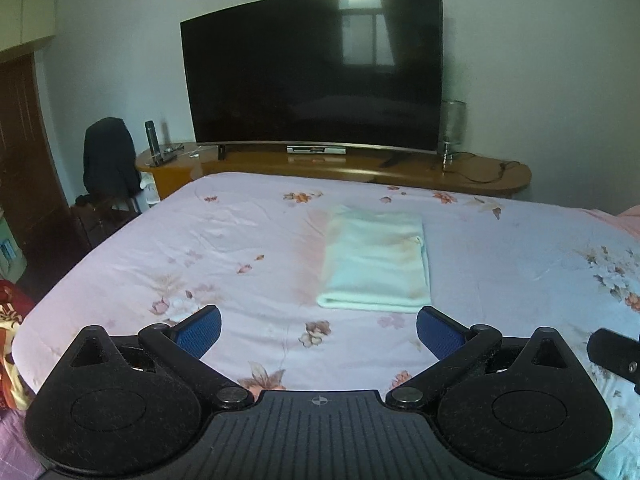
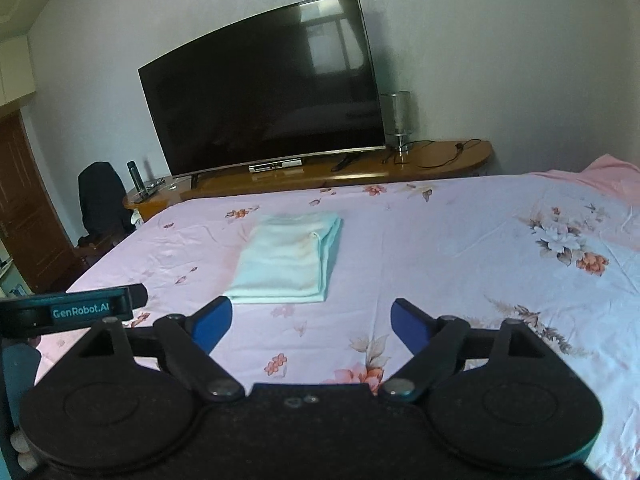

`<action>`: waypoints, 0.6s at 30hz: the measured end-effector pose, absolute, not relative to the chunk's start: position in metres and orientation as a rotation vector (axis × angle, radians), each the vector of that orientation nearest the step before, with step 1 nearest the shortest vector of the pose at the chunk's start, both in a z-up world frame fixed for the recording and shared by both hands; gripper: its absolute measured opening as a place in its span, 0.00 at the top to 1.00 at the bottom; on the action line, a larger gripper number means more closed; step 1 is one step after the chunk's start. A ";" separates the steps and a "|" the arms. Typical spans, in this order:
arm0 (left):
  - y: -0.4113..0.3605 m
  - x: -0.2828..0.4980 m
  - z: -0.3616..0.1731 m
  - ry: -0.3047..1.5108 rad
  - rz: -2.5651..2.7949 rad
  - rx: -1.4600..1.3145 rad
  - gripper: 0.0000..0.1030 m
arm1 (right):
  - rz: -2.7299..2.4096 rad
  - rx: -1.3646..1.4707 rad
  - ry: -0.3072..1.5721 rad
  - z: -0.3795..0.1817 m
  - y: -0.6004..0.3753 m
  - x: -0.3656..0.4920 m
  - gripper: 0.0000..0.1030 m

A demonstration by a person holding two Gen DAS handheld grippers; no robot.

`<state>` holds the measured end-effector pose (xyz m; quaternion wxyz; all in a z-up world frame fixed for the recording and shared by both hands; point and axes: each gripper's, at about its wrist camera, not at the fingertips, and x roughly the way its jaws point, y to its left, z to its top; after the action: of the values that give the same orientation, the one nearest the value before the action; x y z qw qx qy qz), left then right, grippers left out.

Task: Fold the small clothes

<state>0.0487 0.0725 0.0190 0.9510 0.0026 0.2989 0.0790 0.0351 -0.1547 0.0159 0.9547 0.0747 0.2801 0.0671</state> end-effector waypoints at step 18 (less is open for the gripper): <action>0.066 0.054 0.021 0.631 0.154 -0.030 0.00 | 0.117 0.150 0.590 0.011 -0.155 0.052 0.16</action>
<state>0.0539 0.0658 0.0209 0.9476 -0.0147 0.3100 0.0756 0.0515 -0.1547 0.0110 0.9524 0.0739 0.2902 0.0576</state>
